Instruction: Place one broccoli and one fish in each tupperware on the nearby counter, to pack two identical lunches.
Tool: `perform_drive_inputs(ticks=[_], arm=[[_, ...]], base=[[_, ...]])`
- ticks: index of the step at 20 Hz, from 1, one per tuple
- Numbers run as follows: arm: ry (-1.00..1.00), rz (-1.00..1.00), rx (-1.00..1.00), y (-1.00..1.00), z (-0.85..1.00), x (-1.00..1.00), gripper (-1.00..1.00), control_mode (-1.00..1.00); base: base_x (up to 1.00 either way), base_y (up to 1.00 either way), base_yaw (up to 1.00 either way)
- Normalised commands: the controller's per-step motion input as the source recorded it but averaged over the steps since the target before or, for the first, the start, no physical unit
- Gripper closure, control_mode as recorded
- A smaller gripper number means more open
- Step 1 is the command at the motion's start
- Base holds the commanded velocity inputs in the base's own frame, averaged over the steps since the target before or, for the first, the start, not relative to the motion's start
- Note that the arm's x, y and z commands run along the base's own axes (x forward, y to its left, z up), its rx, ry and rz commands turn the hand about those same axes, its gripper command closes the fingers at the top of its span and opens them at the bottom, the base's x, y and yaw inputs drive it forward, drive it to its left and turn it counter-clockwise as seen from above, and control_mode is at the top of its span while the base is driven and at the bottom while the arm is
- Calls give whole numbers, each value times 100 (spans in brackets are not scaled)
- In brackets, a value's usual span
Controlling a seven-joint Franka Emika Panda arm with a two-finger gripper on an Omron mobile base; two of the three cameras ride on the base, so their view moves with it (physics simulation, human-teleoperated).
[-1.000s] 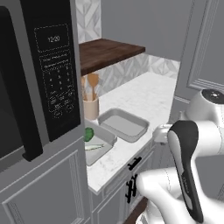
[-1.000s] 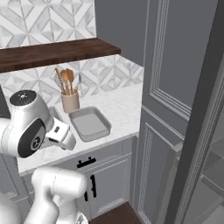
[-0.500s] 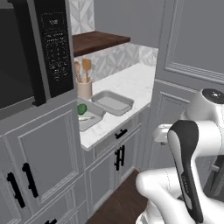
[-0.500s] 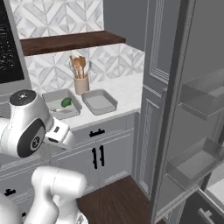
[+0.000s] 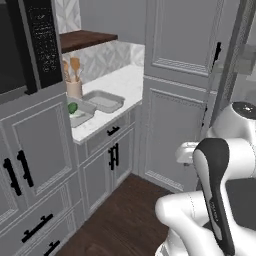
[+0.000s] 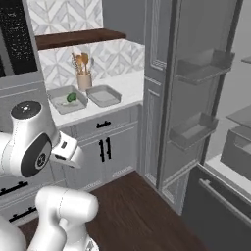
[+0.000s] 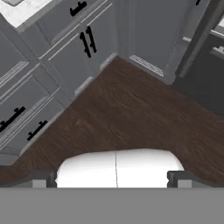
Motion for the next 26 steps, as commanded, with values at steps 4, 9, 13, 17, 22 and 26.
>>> perform_drive_inputs(ticks=[4,9,13,17,22,26], arm=[[0,0,0,0,0,0,-100,100],[0,0,0,0,0,0,-100,100],[0,0,0,0,0,0,-100,100],[0,0,0,0,0,0,-100,100],[0,0,0,0,0,0,-100,100],[0,0,0,0,0,0,-100,100]], base=[[-62,14,-82],[-59,13,-84],[-59,10,-83],[-19,1,-75],[87,0,-9],[100,-5,1]])
